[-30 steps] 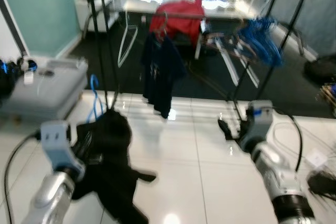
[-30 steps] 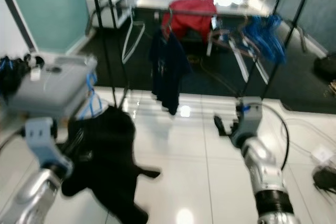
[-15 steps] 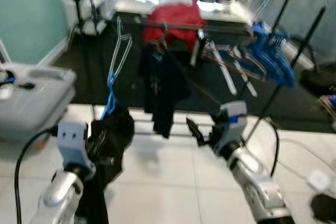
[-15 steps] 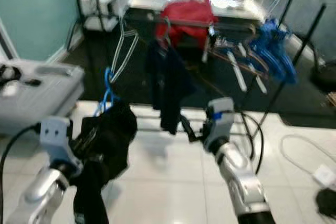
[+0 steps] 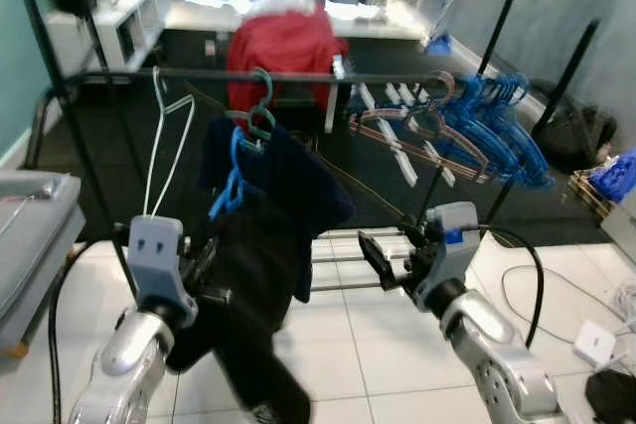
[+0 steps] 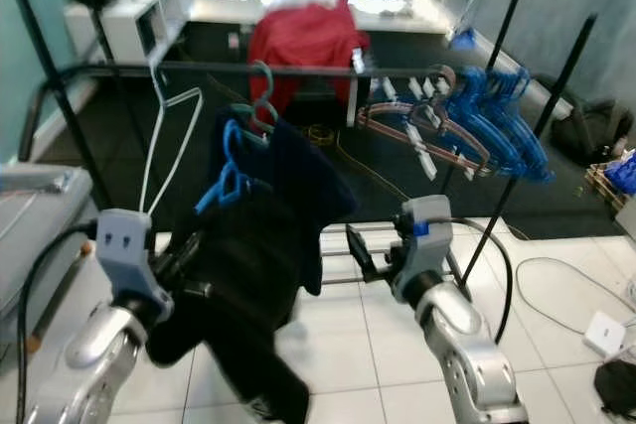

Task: Hang hanger

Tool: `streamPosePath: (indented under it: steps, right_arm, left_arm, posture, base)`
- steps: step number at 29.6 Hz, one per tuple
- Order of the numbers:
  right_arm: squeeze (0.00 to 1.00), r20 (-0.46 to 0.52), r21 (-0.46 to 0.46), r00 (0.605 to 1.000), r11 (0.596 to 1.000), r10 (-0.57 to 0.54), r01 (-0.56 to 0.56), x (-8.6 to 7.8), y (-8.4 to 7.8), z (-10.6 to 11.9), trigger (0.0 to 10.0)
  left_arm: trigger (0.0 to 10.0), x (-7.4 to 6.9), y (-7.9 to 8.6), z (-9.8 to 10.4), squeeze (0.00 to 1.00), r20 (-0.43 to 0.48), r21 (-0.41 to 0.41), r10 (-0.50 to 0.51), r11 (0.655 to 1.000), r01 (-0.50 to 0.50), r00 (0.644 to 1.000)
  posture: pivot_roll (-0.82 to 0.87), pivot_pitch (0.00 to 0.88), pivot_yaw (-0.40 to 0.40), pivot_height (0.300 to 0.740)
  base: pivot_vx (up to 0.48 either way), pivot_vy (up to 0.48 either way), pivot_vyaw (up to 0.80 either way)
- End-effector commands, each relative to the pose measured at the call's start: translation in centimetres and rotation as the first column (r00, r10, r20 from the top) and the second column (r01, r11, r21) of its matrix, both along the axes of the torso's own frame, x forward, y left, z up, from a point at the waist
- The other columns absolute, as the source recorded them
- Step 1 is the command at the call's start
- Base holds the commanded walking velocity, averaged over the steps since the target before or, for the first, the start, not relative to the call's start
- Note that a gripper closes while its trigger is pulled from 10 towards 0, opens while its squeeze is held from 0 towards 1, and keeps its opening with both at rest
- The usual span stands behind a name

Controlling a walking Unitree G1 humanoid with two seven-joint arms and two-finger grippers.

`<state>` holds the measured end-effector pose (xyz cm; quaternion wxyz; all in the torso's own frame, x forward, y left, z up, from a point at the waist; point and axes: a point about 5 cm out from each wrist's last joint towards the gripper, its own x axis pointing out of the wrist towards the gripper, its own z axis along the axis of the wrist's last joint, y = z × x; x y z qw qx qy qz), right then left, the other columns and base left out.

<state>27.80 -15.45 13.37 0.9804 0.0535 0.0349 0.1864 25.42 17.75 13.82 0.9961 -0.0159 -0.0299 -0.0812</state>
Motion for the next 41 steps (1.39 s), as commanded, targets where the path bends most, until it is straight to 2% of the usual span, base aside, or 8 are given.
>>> streamPosePath:
  steps: [1,18,26,30,31,34,35,41]
  right_arm:
    - [0.0,-0.022,-0.032,1.0,0.999,0.008,-0.009,-0.2,-0.4,-0.4,10.0]
    - [0.0,-0.034,0.001,0.999,1.0,0.012,-0.012,-0.4,-0.4,0.0,10.0]
    - [0.0,-0.039,-0.001,0.999,1.0,0.012,-0.012,-0.5,-0.4,-0.1,10.0]
    - [0.0,-0.045,0.004,0.999,1.0,0.012,-0.012,-0.6,-0.5,-0.1,10.0]
    - [0.0,-0.049,0.007,0.999,1.0,0.012,-0.012,-0.6,-0.5,-0.1,10.0]
    - [0.0,-0.052,0.009,0.999,1.0,0.013,-0.012,-0.6,-0.5,-0.1,10.0]
    - [0.0,-0.054,0.011,0.998,1.0,0.013,-0.012,-0.7,-0.5,-0.1,10.0]
    - [0.0,-0.056,0.012,0.998,1.0,0.013,-0.012,-0.7,-0.6,-0.1,10.0]
  left_arm:
    - [10.0,0.4,-0.1,0.7,0.0,0.042,0.015,0.038,0.999,-0.039,0.998]
    - [10.0,1.2,0.0,2.3,0.0,0.123,-0.006,0.102,0.995,-0.102,0.987]
    - [10.0,0.8,-1.8,4.0,0.0,0.235,-0.056,-0.022,0.998,0.036,0.972]
    - [10.0,0.2,-2.5,2.3,0.0,0.134,0.105,-0.187,0.979,0.173,0.973]
    - [10.0,-0.1,-2.2,1.1,0.0,0.027,0.203,-0.235,0.953,0.225,0.972]
    - [10.0,-0.4,-1.6,0.1,0.0,-0.067,0.273,-0.254,0.926,0.262,0.965]
    - [10.0,-1.2,-0.8,-0.7,0.0,-0.163,0.351,-0.274,0.882,0.315,0.948]
    - [10.0,-1.9,0.1,-1.3,0.0,-0.231,0.395,-0.279,0.849,0.352,0.932]
  posture:
    - [-0.08,0.0,-0.07,0.74]
    - [-0.09,0.003,-0.063,0.74]
    - [-0.09,0.007,-0.06,0.74]
    - [-0.09,0.012,-0.061,0.74]
    - [-0.09,0.016,-0.06,0.74]
    - [-0.09,0.016,-0.06,0.74]
    - [-0.09,0.021,-0.055,0.74]
    - [-0.09,0.023,-0.054,0.74]
  base:
    - [0.48,0.0,0.8]
    - [0.48,0.0,0.19]
    - [0.36,0.0,0.0]
    - [0.0,0.0,0.0]
    - [0.0,0.0,0.0]
    - [0.0,0.0,0.0]
    - [0.0,0.0,0.0]
    - [0.0,0.0,0.0]
